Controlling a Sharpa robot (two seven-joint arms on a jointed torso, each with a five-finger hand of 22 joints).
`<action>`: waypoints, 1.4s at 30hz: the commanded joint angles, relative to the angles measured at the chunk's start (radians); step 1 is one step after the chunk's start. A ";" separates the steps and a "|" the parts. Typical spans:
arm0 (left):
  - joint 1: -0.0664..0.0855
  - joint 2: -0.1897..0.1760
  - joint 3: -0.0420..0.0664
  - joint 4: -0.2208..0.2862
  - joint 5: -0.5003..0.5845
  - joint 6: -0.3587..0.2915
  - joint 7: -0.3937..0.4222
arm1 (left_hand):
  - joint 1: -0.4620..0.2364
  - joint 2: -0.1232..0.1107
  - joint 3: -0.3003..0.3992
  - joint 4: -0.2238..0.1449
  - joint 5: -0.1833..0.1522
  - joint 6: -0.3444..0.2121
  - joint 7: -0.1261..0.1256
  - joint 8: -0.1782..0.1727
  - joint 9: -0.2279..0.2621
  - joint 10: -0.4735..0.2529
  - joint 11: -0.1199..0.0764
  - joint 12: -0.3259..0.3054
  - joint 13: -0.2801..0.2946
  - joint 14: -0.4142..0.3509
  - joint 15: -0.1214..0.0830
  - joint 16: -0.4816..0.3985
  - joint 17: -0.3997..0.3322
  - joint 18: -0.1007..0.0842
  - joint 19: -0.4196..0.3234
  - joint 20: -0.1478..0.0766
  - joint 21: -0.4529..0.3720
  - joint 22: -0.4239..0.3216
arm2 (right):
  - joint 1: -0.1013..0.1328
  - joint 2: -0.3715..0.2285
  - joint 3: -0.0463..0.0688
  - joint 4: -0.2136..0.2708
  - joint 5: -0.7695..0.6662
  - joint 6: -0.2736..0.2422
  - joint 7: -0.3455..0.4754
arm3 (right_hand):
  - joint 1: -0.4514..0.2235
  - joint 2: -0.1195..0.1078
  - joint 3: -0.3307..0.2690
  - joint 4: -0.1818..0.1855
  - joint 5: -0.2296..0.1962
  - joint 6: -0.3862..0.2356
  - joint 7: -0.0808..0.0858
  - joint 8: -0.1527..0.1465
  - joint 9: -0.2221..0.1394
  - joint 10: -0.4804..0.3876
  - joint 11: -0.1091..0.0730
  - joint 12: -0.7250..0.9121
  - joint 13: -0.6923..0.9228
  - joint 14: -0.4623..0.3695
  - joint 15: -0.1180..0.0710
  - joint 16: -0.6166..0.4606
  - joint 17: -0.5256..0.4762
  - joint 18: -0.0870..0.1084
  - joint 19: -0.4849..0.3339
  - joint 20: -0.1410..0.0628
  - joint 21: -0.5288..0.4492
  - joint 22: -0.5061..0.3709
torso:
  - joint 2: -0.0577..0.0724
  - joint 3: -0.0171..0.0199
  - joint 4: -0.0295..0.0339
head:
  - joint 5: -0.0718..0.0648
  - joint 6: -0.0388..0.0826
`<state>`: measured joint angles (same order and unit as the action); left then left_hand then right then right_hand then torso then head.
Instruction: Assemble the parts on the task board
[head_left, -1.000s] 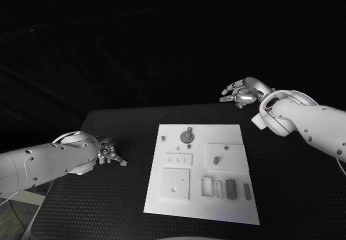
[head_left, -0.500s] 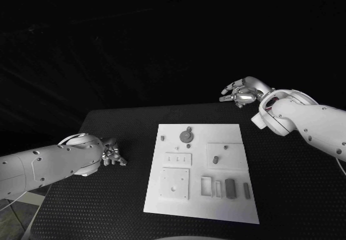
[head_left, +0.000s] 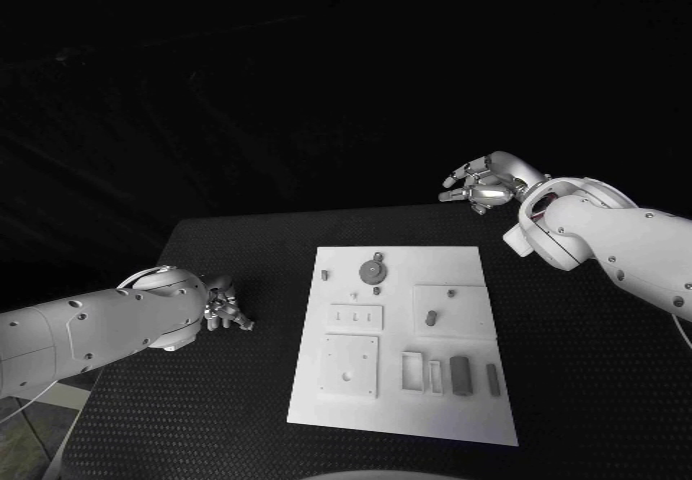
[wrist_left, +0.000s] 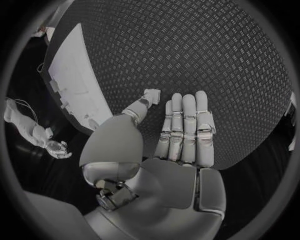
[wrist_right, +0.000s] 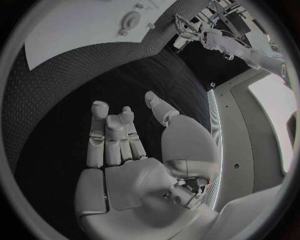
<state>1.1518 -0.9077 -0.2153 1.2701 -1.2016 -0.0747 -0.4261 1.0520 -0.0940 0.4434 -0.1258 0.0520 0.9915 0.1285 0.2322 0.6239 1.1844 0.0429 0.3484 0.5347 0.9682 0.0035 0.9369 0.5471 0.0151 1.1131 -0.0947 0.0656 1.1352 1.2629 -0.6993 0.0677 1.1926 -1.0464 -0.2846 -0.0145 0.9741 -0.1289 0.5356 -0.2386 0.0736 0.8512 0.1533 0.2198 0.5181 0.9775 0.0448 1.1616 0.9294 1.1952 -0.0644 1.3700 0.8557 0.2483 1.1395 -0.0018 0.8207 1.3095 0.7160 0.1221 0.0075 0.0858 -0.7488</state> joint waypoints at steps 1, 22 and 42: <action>-0.009 0.007 -0.003 -0.008 0.003 0.008 0.008 | -0.004 0.010 0.000 -0.006 -0.002 0.008 0.000 -0.004 -0.001 0.001 0.000 -0.003 0.001 0.003 -0.004 -0.006 0.001 0.007 0.002 -0.003 0.004 0.000 | -0.001 0.000 0.000 0.002 0.000 0.009 0.004 | -0.009 -0.002 -0.001 0.005 0.002 0.000 0.005 -0.006 -0.001 -0.007 0.000 0.003 -0.001 -0.008 0.000 0.004 0.001 0.013 0.001 -0.006 -0.005 0.015 | 0.000 -0.0005 -0.0002 | 0.000 0.000; -0.034 0.022 -0.003 0.020 0.055 0.016 0.017 | -0.018 0.008 -0.003 -0.005 -0.002 0.014 -0.002 -0.002 -0.005 0.009 -0.003 -0.001 0.005 0.010 -0.006 -0.005 0.005 0.008 0.009 -0.005 0.007 0.001 | -0.001 -0.001 0.000 0.005 0.000 0.009 0.004 | -0.009 -0.002 -0.001 0.005 0.002 0.000 0.005 -0.006 -0.001 -0.007 0.000 0.004 -0.001 -0.008 0.000 0.004 0.001 0.013 0.001 -0.006 -0.005 0.015 | 0.000 0.0004 0.0000 | -0.002 -0.006; -0.038 0.024 -0.003 0.042 0.085 -0.023 0.026 | 0.001 0.032 0.009 -0.040 -0.002 0.044 -0.015 0.013 -0.005 0.036 -0.016 0.010 0.016 0.035 -0.017 0.006 0.018 0.010 0.035 -0.015 0.016 0.012 | -0.001 -0.004 0.000 0.006 0.000 0.007 0.005 | -0.010 -0.002 -0.002 0.005 0.002 0.000 0.005 -0.006 -0.002 -0.007 0.000 0.004 -0.002 -0.008 0.000 0.004 0.001 0.013 0.001 -0.006 -0.005 0.015 | 0.000 -0.0005 0.0002 | -0.008 -0.003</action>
<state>1.1266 -0.8931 -0.2117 1.2994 -1.1519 -0.1143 -0.4196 1.0502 -0.0678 0.4529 -0.1606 0.0495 1.0290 0.1124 0.2415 0.6181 1.2135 0.0281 0.3553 0.5497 0.9945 -0.0152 0.9369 0.5646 0.0151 1.1420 -0.1089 0.0785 1.1460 1.2626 -0.7027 0.0677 1.1971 -1.0462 -0.2845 -0.0147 0.9741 -0.1289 0.5355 -0.2387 0.0736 0.8513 0.1537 0.2198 0.5172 0.9775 0.0448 1.1614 0.9288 1.1952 -0.0643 1.3700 0.8557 0.2482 1.1387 -0.0002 0.8207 1.3095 0.7158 0.1220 0.0075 0.0792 -0.7535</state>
